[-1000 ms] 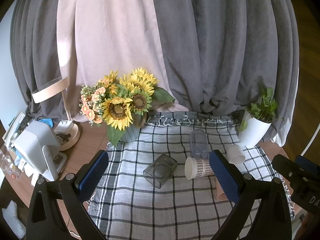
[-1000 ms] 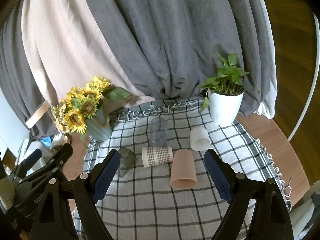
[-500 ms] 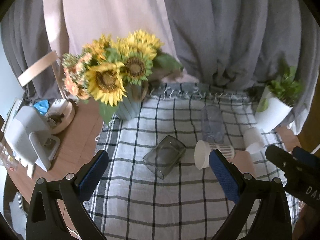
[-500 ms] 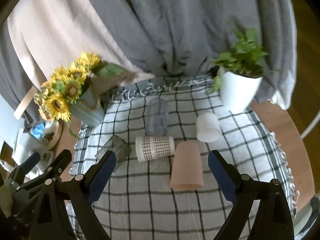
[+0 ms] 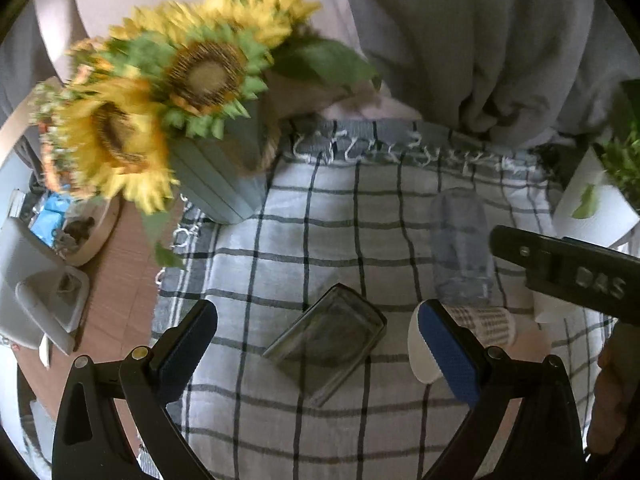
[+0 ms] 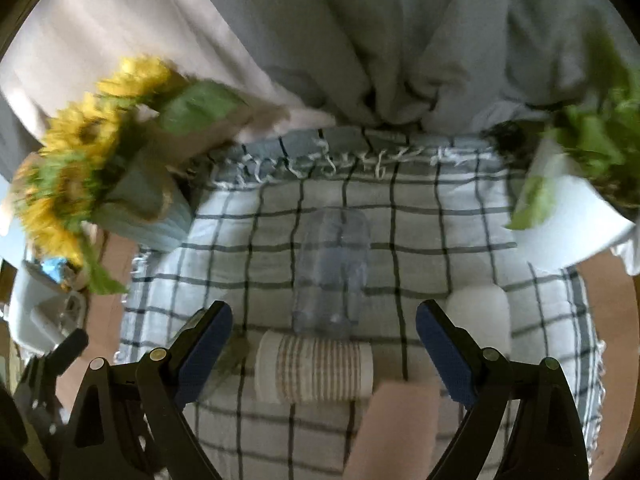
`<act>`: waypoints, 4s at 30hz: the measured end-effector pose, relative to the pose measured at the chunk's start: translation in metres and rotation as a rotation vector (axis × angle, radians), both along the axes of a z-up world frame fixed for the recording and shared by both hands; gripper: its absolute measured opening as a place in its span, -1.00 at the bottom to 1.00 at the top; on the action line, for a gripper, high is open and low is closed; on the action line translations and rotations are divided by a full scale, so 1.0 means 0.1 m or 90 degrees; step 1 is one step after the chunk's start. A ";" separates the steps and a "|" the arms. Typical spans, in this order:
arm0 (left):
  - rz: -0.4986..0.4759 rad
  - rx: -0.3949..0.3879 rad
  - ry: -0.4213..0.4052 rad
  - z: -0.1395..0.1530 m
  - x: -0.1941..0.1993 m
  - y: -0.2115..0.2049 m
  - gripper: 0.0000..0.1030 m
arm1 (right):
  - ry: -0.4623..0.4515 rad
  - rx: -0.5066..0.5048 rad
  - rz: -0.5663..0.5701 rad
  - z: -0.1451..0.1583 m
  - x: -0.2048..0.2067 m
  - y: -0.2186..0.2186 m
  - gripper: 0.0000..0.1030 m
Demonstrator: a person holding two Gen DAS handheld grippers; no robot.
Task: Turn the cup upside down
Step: 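Move the right tool to the clear plastic cup and close around it, then lift the clear cup with the right tool and tilt it over, then rotate the clear cup rim-down and lower it onto the cloth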
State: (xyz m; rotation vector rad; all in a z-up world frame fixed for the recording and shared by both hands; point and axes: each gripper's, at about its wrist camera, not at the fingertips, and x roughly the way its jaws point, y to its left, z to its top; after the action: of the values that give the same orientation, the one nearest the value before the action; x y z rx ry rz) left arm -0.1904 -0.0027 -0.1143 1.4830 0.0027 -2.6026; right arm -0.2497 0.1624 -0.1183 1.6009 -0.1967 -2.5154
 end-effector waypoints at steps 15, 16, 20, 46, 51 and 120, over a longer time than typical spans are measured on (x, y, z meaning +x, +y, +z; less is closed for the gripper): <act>0.026 0.029 -0.073 -0.41 -0.58 -0.09 0.99 | -0.159 -0.006 0.001 -0.84 -0.72 -0.09 0.72; 0.025 0.029 -0.075 -0.41 -0.58 -0.08 0.99 | -0.168 -0.005 0.000 -0.87 -0.74 -0.09 0.71; 0.022 0.023 -0.075 -0.42 -0.58 -0.07 0.99 | -0.182 -0.004 0.001 -0.97 -0.78 -0.12 0.48; 0.084 0.048 -0.013 0.08 0.78 -0.23 0.99 | 0.009 -0.027 -0.021 0.19 1.03 0.16 0.40; 0.094 0.038 -0.057 -0.14 1.10 -0.26 0.99 | -0.048 -0.042 -0.007 -0.10 1.33 0.07 0.40; -0.064 0.199 -0.312 -1.05 0.46 0.83 0.38 | -0.034 -0.036 -0.219 -0.21 1.90 1.00 0.59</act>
State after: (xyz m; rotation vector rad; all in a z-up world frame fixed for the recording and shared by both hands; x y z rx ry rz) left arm -0.1439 0.0804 -0.2198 2.2470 0.2984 -2.3143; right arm -0.0593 0.2625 -0.1389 1.7414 -0.5920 -2.6805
